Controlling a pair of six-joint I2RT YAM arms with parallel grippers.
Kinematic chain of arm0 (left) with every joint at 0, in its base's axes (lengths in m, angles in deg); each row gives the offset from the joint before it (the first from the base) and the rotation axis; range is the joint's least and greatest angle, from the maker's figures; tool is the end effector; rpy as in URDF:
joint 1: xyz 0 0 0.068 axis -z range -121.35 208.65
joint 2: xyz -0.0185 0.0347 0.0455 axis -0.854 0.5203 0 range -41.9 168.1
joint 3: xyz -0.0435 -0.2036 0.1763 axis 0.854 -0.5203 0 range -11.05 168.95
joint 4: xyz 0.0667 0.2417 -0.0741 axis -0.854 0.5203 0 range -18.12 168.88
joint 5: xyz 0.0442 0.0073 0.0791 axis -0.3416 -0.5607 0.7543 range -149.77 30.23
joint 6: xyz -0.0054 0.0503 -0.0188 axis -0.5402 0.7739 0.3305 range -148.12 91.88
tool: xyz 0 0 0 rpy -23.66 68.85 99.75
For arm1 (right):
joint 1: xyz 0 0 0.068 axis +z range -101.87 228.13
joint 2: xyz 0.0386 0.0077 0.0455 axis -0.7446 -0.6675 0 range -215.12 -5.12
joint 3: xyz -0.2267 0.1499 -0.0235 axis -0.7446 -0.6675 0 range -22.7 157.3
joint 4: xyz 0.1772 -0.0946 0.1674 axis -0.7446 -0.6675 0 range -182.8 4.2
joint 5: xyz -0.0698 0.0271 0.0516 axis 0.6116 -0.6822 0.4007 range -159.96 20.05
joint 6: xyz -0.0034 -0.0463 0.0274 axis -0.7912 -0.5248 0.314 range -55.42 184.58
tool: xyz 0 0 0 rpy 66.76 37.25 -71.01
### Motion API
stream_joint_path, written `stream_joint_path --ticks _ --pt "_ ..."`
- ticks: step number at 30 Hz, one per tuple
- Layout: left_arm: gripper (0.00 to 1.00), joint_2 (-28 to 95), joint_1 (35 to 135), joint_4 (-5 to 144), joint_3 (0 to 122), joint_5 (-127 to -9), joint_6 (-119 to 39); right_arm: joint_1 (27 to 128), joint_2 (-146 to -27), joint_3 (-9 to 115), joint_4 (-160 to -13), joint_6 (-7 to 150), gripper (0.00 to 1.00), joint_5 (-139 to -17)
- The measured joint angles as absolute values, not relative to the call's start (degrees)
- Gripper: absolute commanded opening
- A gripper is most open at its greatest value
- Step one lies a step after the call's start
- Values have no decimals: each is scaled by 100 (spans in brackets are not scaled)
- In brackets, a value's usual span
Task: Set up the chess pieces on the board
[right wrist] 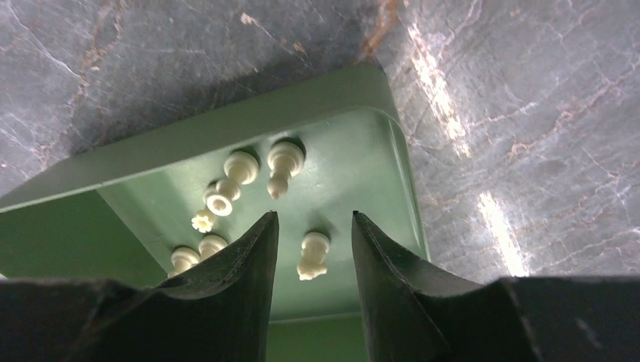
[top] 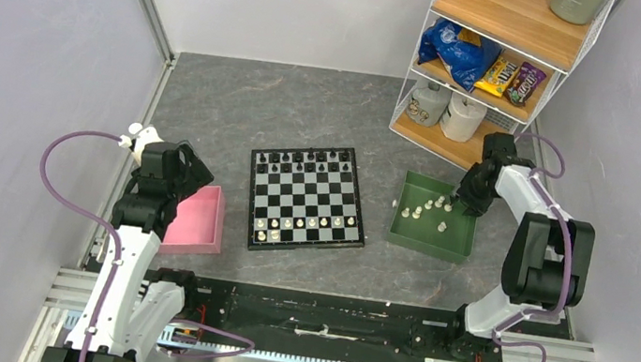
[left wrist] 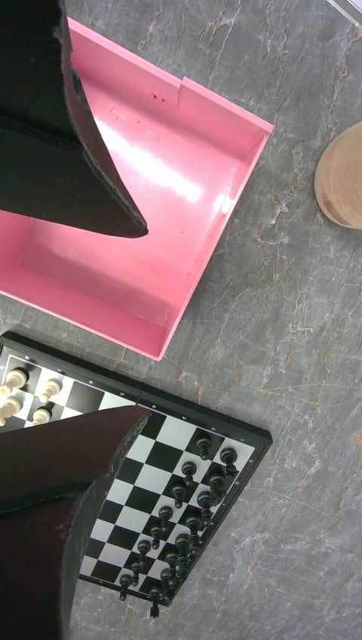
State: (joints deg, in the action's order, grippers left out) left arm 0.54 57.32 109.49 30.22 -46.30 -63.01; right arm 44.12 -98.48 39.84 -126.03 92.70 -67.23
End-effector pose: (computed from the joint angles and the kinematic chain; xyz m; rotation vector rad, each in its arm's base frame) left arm 0.1558 0.0118 0.2786 -0.8105 2.0735 -0.0564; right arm 0.3114 -0.0235 0.1994 0.7878 2.6953 0.0328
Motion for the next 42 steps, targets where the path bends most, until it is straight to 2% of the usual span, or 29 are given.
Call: stream_joint_path --ticks 28,42 --pt "89 95 5732 10949 3022 -4634 -6303 4429 -10270 4187 -12258 9355 40 -6983" --pt "89 95 5732 10951 3022 -4634 -6301 4477 -10401 4185 -12244 9353 32 -7003"
